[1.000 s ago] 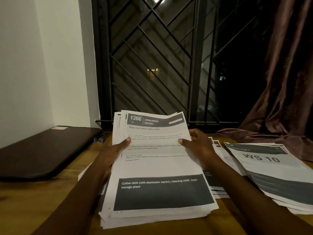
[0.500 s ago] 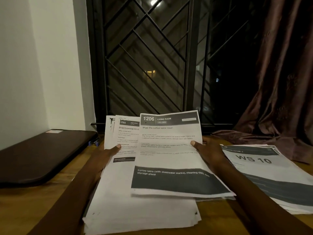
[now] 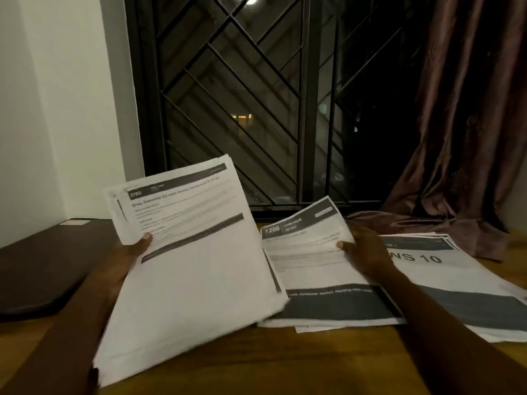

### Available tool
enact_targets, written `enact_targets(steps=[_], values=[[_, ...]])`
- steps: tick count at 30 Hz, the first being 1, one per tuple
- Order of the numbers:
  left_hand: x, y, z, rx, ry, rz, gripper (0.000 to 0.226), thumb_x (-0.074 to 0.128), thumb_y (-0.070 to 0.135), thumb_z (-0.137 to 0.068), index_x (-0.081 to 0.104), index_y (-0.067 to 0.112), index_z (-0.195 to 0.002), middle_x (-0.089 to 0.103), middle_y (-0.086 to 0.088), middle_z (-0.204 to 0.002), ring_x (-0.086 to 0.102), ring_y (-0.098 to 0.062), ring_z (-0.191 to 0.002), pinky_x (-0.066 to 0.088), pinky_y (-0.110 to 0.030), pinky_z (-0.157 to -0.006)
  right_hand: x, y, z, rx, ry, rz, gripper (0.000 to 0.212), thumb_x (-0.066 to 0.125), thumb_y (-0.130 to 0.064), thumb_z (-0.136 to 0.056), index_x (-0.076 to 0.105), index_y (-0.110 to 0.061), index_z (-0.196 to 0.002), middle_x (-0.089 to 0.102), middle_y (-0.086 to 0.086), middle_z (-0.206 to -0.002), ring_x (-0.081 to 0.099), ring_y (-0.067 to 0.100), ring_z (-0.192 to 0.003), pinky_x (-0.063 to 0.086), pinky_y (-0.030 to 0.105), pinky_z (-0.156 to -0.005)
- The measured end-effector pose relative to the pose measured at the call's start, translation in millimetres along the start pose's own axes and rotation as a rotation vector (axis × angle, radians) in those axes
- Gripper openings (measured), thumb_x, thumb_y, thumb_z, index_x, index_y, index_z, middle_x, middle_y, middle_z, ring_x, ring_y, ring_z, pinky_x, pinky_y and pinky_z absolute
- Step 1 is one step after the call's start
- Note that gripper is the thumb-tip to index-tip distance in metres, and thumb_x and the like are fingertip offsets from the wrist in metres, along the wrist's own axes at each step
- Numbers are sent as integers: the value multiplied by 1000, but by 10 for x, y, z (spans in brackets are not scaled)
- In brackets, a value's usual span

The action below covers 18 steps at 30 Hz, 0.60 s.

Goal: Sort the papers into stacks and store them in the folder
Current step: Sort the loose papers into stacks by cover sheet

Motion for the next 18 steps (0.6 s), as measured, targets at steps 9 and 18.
enact_targets(steps=[9, 18], values=[[298, -130, -44, -12, -83, -2, 44, 43, 0, -99, 45, 5, -142, 54, -17, -138, 53, -39, -124, 43, -50, -106, 251, -680, 199, -111, 0, 66, 28, 67, -24, -87, 60, -15, -114, 62, 1, -105, 57, 16, -93, 44, 23, -72], [497, -116, 43, -18, -137, 17, 44, 42, 0, -100, 42, 1, -144, 52, -21, -140, 51, -42, -127, 49, -47, -100, 726, -1155, 628, 8, -233, -384, 35, 76, -38, -77, 54, -24, -100, 61, -9, -89, 61, 5, -76, 44, 14, -50]])
Point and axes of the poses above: each hand's wrist, its own z-axis away from the middle knuckle, its own x-axis out of the palm, y = z × x, the point moved 10 cm from there along -z, towards the middle knuckle
